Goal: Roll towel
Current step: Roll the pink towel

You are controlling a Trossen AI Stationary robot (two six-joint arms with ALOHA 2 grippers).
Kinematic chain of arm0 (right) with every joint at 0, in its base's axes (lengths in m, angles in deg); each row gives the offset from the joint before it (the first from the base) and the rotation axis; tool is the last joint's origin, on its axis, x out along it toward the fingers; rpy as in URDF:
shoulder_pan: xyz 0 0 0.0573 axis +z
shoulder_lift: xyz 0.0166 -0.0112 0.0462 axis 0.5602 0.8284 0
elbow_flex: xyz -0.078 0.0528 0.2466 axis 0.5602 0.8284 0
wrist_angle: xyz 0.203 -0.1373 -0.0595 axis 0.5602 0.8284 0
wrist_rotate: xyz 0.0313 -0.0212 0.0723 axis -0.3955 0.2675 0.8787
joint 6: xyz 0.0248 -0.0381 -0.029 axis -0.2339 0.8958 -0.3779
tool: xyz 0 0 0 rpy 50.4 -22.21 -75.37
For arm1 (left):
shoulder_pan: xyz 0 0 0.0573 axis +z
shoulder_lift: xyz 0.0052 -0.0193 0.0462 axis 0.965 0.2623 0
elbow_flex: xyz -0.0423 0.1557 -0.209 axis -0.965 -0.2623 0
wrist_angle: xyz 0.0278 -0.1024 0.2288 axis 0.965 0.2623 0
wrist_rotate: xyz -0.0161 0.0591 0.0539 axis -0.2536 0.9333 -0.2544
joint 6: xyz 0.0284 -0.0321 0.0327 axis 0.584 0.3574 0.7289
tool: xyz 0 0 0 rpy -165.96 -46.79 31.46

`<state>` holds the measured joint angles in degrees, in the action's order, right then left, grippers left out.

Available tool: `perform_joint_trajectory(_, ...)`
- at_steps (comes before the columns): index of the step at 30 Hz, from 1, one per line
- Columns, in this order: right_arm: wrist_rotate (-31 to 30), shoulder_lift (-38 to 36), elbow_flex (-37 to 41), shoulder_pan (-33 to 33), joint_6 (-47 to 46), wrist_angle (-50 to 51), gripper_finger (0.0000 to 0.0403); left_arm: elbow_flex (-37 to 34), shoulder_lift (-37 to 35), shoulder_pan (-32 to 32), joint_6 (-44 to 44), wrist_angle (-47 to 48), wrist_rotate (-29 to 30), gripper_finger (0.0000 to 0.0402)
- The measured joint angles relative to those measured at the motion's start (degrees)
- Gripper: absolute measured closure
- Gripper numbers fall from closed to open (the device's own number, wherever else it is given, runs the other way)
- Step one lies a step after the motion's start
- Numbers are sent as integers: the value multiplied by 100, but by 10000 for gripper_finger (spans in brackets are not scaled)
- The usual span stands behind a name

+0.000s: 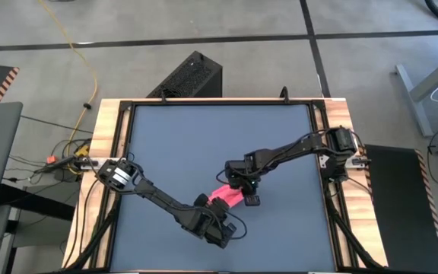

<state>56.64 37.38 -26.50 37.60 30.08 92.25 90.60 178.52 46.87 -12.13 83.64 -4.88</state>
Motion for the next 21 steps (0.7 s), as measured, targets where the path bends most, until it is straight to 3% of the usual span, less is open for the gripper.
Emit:
perform_joint_trajectory(5,131,0,2,-36,-17,140,375,0,-39,-4,0,-166,-21,401)
perform_joint_trajectory(21,1496,0,4,-347,-274,450,376,0,-330,-22,321,40,2,401)
